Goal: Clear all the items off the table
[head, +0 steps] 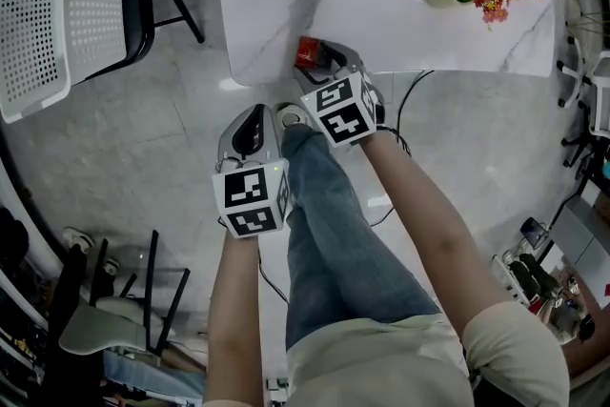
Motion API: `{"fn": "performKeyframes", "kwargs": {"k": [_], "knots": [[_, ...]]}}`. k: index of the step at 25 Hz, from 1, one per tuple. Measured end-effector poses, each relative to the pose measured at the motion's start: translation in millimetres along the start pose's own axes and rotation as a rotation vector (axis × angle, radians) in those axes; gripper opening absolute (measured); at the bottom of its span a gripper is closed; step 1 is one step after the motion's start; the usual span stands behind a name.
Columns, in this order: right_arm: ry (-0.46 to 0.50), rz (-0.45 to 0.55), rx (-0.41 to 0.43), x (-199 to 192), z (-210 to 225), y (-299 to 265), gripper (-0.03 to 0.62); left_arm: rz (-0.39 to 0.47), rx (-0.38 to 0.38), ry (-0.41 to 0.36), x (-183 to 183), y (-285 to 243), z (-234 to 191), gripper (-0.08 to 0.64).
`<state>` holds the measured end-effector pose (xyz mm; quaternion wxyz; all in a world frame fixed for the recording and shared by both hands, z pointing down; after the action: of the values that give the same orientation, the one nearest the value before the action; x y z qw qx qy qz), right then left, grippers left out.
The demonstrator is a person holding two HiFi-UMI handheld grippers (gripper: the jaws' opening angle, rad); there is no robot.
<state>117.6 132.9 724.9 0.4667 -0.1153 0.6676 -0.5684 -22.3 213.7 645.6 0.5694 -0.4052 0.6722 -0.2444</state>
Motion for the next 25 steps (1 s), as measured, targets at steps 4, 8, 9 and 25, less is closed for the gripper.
{"fn": "performKeyframes", "kwargs": {"k": [4,8,9,25], "knots": [[-0.007,0.01,-0.013,0.9,0.1,-0.9,0.253,0.004,-0.004,0.001,2.1,-1.6,-1.0,0.008],[-0.006,0.016,-0.012,-0.8,-0.1,-1.6,0.253,0.007,-0.006,0.001,3.4,-2.3,-1.7,0.008],[-0.005,0.013,-0.012,-0.2,-0.1,-1.7,0.252,0.009,-0.007,0.001,3.7,-2.0,-1.8,0.008],[0.068,-0.013,-0.045,11.4,-12.0,-3.0,0.038,0.01,-0.015,-0.005,2.6,10.7,1.6,0.008]]}}
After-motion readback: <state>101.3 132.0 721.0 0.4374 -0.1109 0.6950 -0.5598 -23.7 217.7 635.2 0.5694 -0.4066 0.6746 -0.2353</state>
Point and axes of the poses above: the fingertips, and each gripper's own axes: y backward along the fingers, z to its right, x out of its top, the point moved 8 cm from there along y, backward along the fingers, and after that the axes turned 1 degree about x, right-handed, at the moved point
